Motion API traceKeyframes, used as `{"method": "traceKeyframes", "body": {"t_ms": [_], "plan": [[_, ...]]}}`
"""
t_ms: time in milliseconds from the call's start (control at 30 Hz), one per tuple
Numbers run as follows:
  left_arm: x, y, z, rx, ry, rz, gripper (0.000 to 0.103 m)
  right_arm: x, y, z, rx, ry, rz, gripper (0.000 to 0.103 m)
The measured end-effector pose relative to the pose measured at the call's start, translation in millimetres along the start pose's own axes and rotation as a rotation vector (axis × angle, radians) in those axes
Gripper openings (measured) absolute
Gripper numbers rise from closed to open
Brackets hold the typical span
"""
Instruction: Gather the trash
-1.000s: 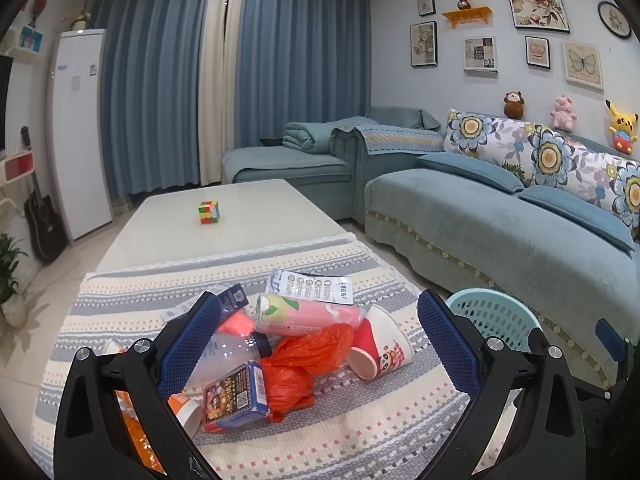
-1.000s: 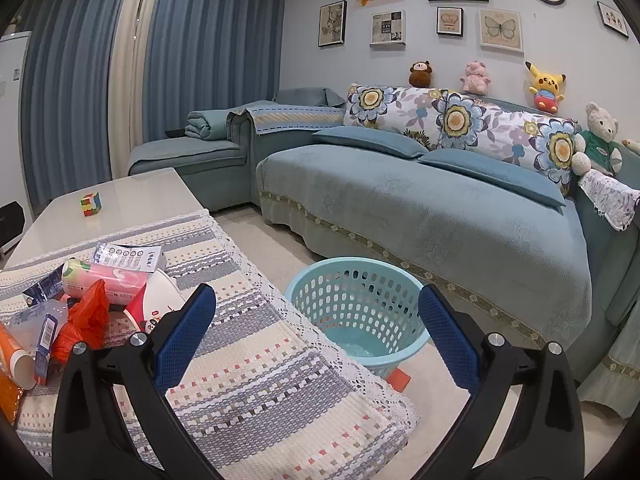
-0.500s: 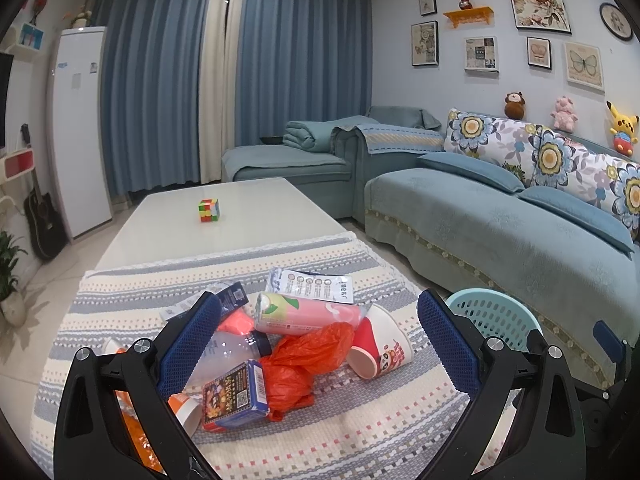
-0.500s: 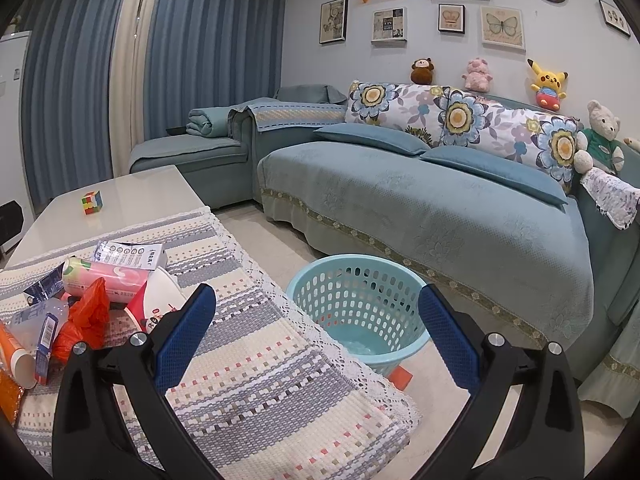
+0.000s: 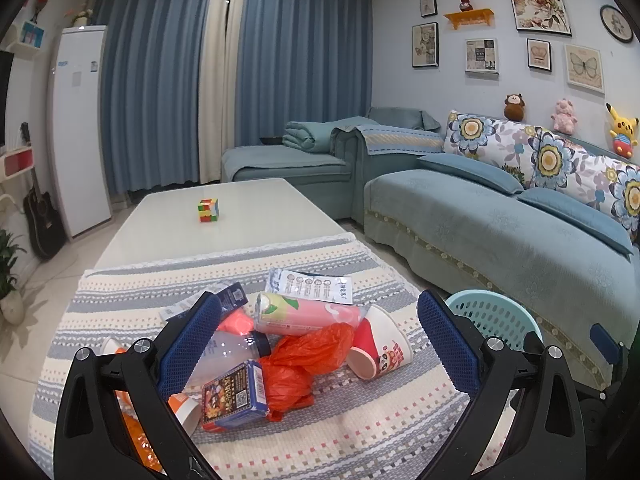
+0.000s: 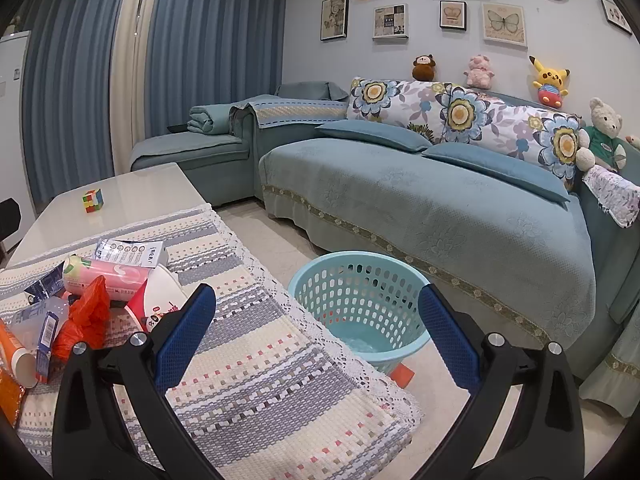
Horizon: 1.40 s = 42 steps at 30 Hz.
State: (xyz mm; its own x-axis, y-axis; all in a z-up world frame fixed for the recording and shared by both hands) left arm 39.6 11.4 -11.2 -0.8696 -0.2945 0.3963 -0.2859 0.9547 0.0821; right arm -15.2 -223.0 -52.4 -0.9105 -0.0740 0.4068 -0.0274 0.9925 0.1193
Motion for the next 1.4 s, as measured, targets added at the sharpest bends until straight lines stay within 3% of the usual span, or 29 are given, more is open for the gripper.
{"method": "traceKeyframes", "body": {"t_ms": [433,633,733,933,1067,1200,1400], "plan": [[3,4,1,0.022,-0.02,-0.01,0.096,-2,0,1,0.004,0.012,0.003,0.096],[12,18,-3,0.048,-0.061,-0.074,0.096,-2,1,0,0.003,0.025,-0.022,0.096],[13,34,-5,0.089,-0.045,-0.104,0.096,-1,5,-3,0.007,0.032,-0.058,0.089],[11,82,-2,0.161,0.025,-0.194,0.096,-1,19,-13,0.061,0.03,-0.108,0.072],[-3,123,18,0.217,0.125,-0.268,0.096,-9,30,-25,0.097,0.028,-0.143,0.056],[-22,151,39,0.278,0.234,-0.291,0.095,-23,41,-33,0.116,0.038,-0.194,0.043],[-52,177,72,0.378,0.389,-0.26,0.094,-38,55,-35,0.155,0.046,-0.219,0.041]]}}
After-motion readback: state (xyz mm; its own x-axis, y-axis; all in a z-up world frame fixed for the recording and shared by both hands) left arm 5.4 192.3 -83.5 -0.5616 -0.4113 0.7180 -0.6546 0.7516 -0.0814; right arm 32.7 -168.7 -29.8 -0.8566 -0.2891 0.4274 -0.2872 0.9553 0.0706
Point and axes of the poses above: each gripper's, at about its wrist camera, not at the fingertips, and x roughly against the way its jaws point, y to its left, z to its underside, the point moved 5 cm from there along -x, roughly the way its jaws point, and after that the axes turned 15 degrees about -z, right-handed, at the moved point
